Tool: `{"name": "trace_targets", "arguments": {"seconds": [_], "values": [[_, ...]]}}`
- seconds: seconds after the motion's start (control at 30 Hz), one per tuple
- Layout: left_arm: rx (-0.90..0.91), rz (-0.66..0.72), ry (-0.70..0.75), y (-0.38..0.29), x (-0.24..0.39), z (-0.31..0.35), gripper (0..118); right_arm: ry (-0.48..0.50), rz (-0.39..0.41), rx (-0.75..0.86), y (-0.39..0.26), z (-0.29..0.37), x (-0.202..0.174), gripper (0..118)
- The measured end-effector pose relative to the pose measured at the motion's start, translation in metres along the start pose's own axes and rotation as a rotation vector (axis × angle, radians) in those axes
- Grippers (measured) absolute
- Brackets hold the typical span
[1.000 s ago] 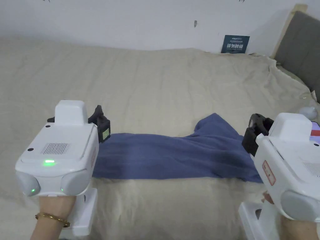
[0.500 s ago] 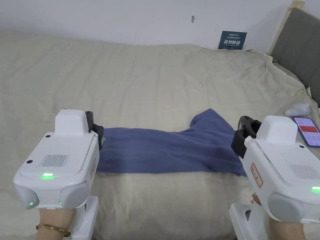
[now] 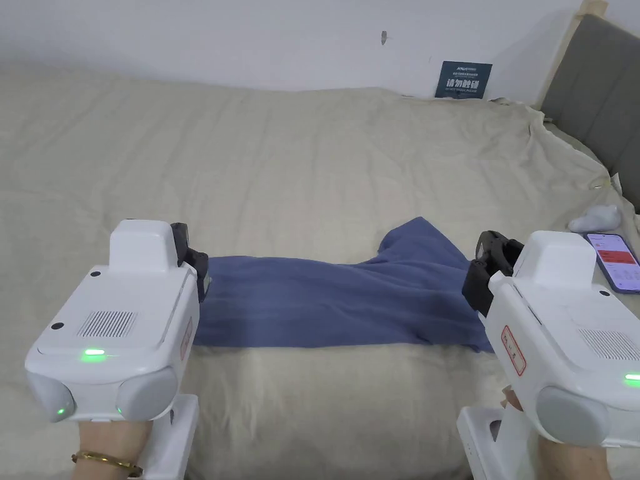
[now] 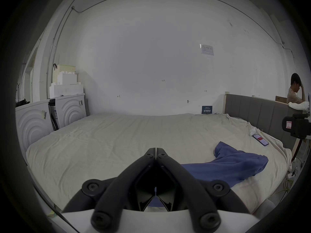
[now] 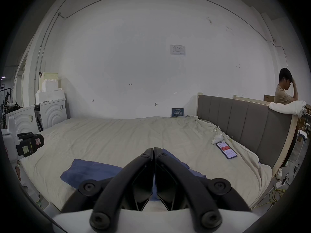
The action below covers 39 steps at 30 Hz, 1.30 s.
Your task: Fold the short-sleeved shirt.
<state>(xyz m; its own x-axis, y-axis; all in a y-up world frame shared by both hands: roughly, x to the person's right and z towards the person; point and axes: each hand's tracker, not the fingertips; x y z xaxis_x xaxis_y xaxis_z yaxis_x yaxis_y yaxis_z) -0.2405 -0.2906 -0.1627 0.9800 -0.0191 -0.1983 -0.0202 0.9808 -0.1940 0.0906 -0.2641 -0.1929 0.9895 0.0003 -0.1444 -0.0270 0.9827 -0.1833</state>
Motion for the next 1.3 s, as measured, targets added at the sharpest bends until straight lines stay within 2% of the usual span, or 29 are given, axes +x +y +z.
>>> {"name": "trace_targets", "arguments": {"seconds": [0.27, 0.33, 0.37, 0.43, 0.5, 0.6, 0.77, 0.9, 1.0, 1.07, 1.2, 1.3], "values": [[0.013, 0.004, 0.003, 0.005, 0.000, 0.000, 0, 0.019, -0.011, -0.049, 0.016, -0.016, 0.006, 0], [0.020, 0.005, 0.004, 0.007, 0.000, 0.000, 0, 0.034, -0.028, -0.097, 0.023, -0.031, 0.015, 4], [0.025, 0.008, 0.008, 0.007, 0.000, -0.002, 0, 0.052, -0.049, -0.098, 0.026, -0.037, 0.019, 12], [0.026, 0.014, 0.009, 0.010, -0.001, -0.003, 0, 0.073, -0.069, -0.161, 0.034, -0.056, 0.028, 57], [0.021, 0.026, 0.004, 0.011, -0.002, -0.006, 0, 0.067, -0.043, -0.208, 0.043, -0.074, 0.029, 98], [0.017, 0.023, 0.007, 0.012, -0.002, -0.008, 0, 0.023, 0.011, -0.295, 0.055, -0.108, 0.032, 115], [0.008, 0.019, 0.004, 0.013, -0.001, -0.019, 0, 0.012, -0.069, -0.484, 0.066, -0.178, 0.054, 115], [-0.004, 0.032, 0.012, 0.013, -0.002, -0.036, 0, -0.047, -0.093, -0.724, 0.053, -0.243, 0.076, 115], [-0.012, 0.037, 0.020, 0.013, 0.000, -0.051, 0, -0.104, -0.071, -0.843, 0.033, -0.281, 0.090, 115], [-0.020, 0.030, 0.029, 0.011, 0.000, -0.065, 0, -0.126, -0.049, -0.893, 0.018, -0.303, 0.098, 115], [-0.041, 0.031, 0.035, 0.007, 0.004, -0.090, 0, -0.153, -0.066, -0.945, -0.011, -0.336, 0.111, 114], [-0.066, 0.030, 0.039, 0.000, 0.006, -0.108, 0, -0.175, -0.069, -0.949, -0.028, -0.352, 0.117, 104]]}}
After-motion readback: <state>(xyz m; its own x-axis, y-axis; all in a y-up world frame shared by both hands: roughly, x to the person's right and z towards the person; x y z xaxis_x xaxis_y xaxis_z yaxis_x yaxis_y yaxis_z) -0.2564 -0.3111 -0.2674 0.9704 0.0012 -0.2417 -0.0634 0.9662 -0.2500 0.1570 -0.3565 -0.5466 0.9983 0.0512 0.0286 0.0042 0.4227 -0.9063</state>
